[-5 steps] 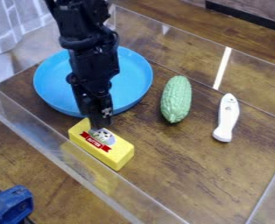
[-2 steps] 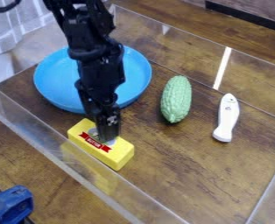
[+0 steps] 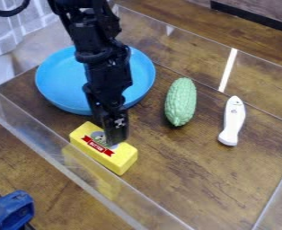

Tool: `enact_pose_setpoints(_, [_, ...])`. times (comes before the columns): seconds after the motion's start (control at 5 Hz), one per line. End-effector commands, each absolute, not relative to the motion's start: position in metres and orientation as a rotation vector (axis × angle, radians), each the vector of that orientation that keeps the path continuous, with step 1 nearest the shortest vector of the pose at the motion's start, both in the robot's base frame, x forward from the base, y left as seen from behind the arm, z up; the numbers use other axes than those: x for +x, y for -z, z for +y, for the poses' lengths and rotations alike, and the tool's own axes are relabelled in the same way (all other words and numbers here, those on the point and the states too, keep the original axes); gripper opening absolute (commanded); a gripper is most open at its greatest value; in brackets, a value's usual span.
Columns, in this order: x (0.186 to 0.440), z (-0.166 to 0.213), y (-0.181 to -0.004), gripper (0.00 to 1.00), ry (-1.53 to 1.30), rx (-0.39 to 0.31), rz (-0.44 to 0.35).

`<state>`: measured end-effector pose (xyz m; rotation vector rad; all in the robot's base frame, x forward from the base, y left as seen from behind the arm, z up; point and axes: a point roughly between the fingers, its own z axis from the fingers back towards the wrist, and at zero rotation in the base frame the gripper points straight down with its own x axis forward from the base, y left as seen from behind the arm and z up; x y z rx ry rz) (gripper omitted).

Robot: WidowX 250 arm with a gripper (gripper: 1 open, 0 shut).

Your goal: Put the yellow brick in the blue tray

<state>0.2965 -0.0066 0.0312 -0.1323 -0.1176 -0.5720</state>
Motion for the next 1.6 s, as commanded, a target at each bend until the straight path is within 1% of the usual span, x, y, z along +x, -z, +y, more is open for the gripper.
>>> enact_pose_setpoints(0.0, [0.306, -0.013, -0.033, 1.00, 0.620, -0.116, -0.155])
enact_pose_setpoints(1.4, [0.313, -0.025, -0.006, 1.00, 0.744, -0.122, -0.150])
